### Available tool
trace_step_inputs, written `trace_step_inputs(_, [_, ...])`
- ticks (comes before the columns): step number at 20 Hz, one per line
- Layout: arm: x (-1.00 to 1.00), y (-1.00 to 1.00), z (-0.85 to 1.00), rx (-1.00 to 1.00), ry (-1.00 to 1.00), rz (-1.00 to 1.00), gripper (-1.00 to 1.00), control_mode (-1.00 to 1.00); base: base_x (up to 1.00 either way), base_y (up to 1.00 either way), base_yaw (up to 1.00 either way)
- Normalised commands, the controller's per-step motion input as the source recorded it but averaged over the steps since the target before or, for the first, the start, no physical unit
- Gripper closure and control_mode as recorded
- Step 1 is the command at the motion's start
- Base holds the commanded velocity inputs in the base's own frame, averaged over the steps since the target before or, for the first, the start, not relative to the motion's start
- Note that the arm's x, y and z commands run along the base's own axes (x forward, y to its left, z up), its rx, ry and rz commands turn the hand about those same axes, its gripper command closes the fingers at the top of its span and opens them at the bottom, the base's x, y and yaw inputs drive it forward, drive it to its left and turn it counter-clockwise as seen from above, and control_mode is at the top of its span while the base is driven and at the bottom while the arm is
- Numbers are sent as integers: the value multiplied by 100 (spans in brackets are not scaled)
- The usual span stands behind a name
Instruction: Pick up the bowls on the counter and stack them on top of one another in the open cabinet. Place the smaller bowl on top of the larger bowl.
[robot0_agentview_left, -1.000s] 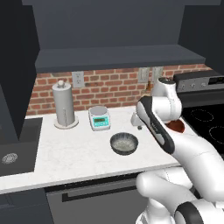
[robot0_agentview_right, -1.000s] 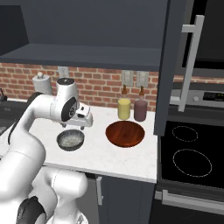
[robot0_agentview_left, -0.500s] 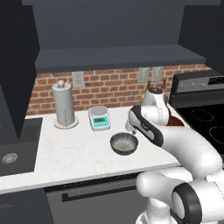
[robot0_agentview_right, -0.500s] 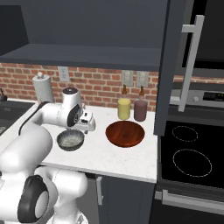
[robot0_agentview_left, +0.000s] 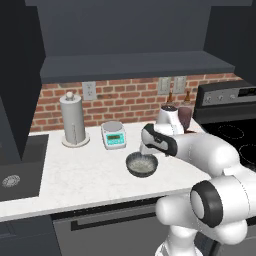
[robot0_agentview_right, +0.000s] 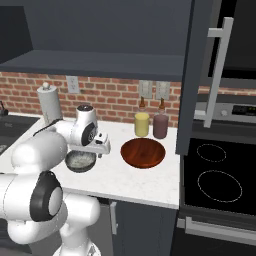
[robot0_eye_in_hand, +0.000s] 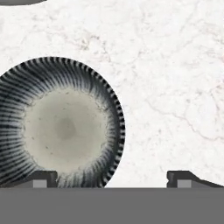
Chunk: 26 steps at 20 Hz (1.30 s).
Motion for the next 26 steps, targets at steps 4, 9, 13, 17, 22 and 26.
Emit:
trace_step_inputs(4, [18,3,-59,0,4,0,-100,-100,0,0,0])
trace_step_inputs(9, [5,0,-30,0,0,0,-100,-100,0,0,0])
trace_step_inputs(13, [8,0,-27,0,0,0,-100,-100,0,0,0])
trace_step_inputs(17, [6,0,-34,0,-3,0,-100,-100,0,0,0])
trace_step_inputs(22, [7,0,-14,0,-2,0,100,-100,0,0,0])
trace_step_inputs(26, [0,0,0,0,0,0,100,-100,0,0,0])
